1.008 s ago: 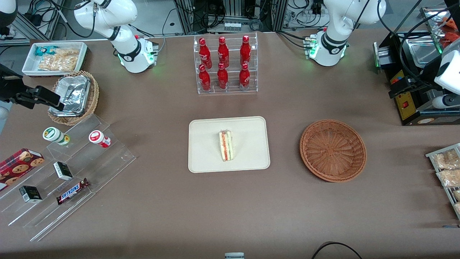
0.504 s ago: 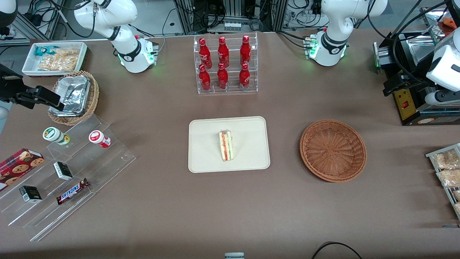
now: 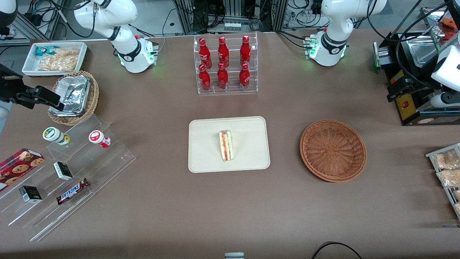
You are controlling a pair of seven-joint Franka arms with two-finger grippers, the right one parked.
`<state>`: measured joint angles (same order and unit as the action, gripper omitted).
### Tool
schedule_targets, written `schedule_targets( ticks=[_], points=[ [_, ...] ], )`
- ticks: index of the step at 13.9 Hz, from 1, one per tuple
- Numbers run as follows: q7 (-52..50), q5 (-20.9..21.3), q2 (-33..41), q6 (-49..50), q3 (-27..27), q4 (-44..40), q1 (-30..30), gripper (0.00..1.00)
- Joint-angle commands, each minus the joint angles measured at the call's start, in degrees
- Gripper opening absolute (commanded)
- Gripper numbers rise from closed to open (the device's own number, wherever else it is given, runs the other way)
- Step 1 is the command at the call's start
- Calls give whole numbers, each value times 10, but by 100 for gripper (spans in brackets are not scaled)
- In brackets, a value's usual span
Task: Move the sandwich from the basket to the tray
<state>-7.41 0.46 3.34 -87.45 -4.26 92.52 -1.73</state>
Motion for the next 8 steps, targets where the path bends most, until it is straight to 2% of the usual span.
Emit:
schedule_targets(
  ticks=[1,3,6,8],
  points=[
    [22,2,-26,4,-5,-43,5,100],
    [22,2,-45,7,6,-69,9,100],
    [23,27,-42,8,6,-68,8,100],
    [21,25,-39,9,7,-64,7,100]
  ],
)
